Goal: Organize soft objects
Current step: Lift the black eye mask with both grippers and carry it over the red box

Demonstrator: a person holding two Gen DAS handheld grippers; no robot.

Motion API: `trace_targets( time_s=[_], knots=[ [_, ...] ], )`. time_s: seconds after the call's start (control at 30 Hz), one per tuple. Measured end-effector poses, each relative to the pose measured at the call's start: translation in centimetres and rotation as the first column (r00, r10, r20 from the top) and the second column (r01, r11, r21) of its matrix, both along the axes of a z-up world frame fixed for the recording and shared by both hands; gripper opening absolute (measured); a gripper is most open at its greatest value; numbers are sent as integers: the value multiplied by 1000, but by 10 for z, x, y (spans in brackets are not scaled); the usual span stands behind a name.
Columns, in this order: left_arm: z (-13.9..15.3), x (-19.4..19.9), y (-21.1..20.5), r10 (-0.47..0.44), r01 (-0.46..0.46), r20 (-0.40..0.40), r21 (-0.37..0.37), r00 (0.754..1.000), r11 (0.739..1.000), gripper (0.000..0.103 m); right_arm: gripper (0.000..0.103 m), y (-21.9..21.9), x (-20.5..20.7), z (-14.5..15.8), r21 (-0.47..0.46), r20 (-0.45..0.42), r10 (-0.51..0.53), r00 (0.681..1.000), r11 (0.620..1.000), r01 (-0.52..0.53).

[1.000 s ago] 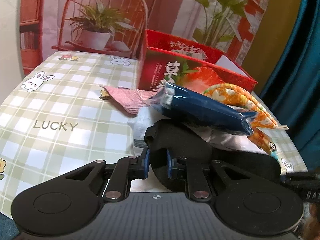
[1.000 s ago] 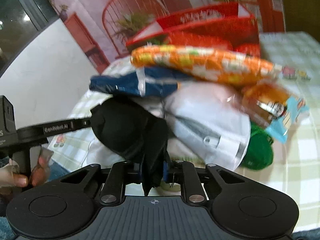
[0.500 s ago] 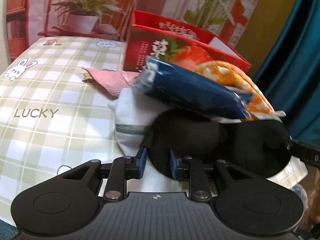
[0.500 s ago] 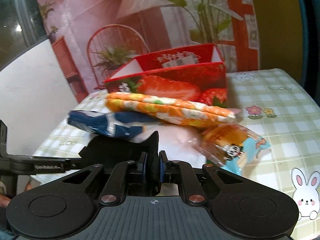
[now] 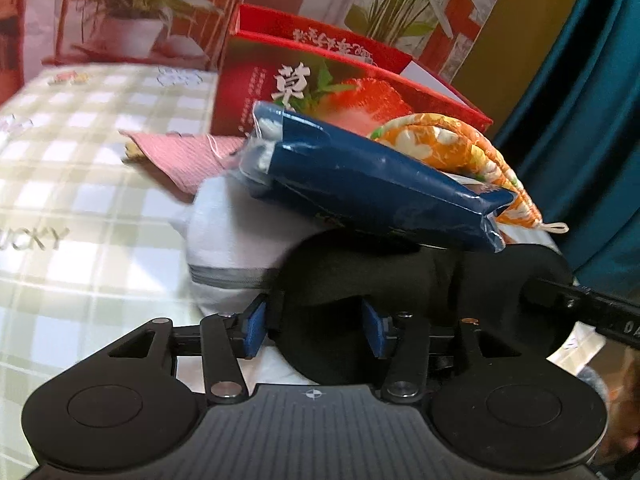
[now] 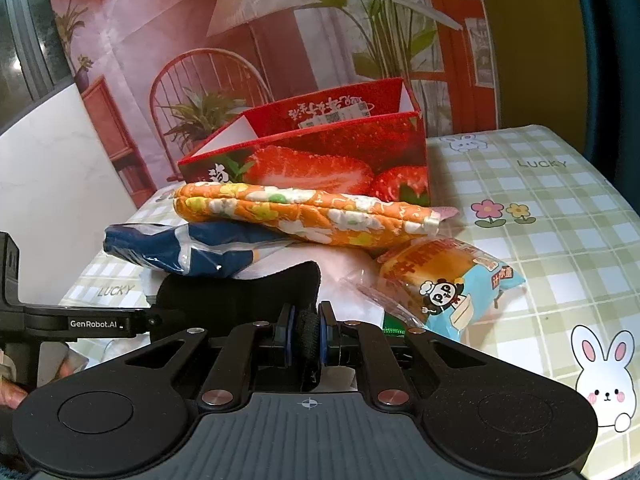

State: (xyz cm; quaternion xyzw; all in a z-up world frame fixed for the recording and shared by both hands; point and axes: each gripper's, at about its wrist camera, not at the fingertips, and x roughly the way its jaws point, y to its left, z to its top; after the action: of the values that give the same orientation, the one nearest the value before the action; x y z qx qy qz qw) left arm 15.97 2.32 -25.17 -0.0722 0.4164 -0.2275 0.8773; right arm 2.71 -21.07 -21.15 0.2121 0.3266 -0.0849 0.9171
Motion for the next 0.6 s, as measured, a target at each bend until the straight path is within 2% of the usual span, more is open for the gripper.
trace_targets(
  time_s=[0.03,0.07,0.1,0.13,0.17,0.23,0.33,0.43,0.6],
  knots=[
    [-1,0,1,-1,1,-4,-9,1000,1000,51,11,0,0,0,0,-1,0,1000,1000,0],
    [0,-2,2,-8,8,0,-10,1000,1000,45,11,0,0,0,0,-1,0,1000,1000,0],
    [2,-5,1,-14,14,18,0,1000,1000,37,11,0,0,0,2,0,1,1000,1000,-1],
    [6,-8,0,-15,14,44,31,999,999,26,11,0,0,1,7,5,3,1000,1000,-3],
    [10,-14,-1,-22,19,68,46,997,999,20,11,0,0,3,12,17,7,1000,1000,-7],
    [18,-27,0,-33,29,109,43,994,999,15,11,1,-2,7,23,47,23,999,999,-24],
    [34,-46,-4,-36,20,197,82,980,996,11,11,6,-3,17,1,75,46,996,999,-46],
    [54,-67,-14,-70,18,317,165,946,986,10,10,13,-5,30,-29,109,80,991,997,-77],
    [79,-87,-13,-66,12,406,132,911,991,10,10,26,-14,57,-101,186,135,973,988,-118]
  ],
)
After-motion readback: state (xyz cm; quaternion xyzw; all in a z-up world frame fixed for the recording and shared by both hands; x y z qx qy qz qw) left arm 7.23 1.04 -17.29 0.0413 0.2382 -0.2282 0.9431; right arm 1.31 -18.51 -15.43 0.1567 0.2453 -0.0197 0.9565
